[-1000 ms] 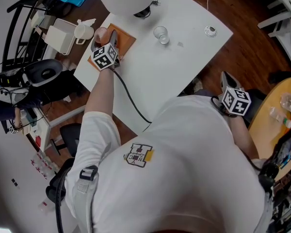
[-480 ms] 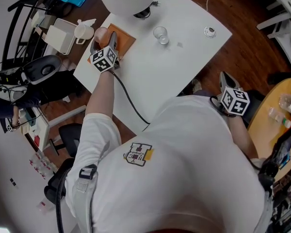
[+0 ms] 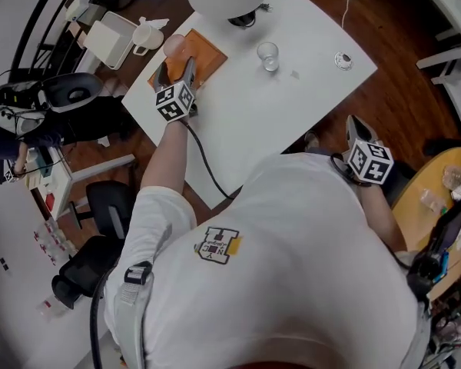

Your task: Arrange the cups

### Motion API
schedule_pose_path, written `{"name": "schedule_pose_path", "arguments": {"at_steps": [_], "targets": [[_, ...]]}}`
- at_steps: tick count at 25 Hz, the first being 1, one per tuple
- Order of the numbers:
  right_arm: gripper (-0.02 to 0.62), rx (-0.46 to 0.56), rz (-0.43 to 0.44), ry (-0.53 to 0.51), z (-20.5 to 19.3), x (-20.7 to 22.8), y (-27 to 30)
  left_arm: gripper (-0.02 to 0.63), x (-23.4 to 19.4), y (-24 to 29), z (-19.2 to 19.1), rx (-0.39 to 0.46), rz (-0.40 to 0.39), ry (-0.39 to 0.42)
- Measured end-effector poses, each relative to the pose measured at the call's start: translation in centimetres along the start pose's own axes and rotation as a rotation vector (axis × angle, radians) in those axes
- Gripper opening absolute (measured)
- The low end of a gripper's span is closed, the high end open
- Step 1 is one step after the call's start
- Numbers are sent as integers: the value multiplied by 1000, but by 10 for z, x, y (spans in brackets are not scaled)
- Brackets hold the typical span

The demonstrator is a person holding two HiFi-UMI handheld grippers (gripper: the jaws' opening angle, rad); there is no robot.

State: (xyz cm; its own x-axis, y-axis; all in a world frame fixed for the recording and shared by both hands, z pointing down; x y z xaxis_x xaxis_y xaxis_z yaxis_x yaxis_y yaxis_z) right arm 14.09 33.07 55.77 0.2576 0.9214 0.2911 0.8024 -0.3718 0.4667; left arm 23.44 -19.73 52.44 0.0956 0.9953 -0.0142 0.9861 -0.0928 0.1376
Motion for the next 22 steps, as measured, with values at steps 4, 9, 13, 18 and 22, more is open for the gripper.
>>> {"name": "schedule_pose_path", "arguments": {"at_steps": [4, 9, 13, 18, 22], "targets": [[0, -5, 26, -19, 3, -4, 5, 345, 7, -22, -11, -9, 10, -21], [0, -24, 54, -43, 9, -10, 19, 279, 19, -39, -30, -37, 24, -51], [0, -28, 69, -44, 7, -18, 23, 198, 33, -57, -36, -47, 14, -59], [0, -58, 123, -44, -1, -40, 28, 93, 57, -85, -46, -65, -18, -46], [0, -75, 181, -72, -3, -62, 38, 4, 72, -107, -58, -88, -19, -57]]}}
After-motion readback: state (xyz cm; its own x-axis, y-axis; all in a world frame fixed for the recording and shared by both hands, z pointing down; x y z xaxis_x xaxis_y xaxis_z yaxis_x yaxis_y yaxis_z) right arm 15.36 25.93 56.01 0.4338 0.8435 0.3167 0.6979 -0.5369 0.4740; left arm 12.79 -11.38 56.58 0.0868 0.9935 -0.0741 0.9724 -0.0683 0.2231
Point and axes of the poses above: the fingertips, and each gripper's own axes: y forward along the fingers, x to its right, z out of its top, the point moved 2 cm from there along -y, backward along the fingers, and after that the axes turned 13 degrees about x, right-handed, at the moved point
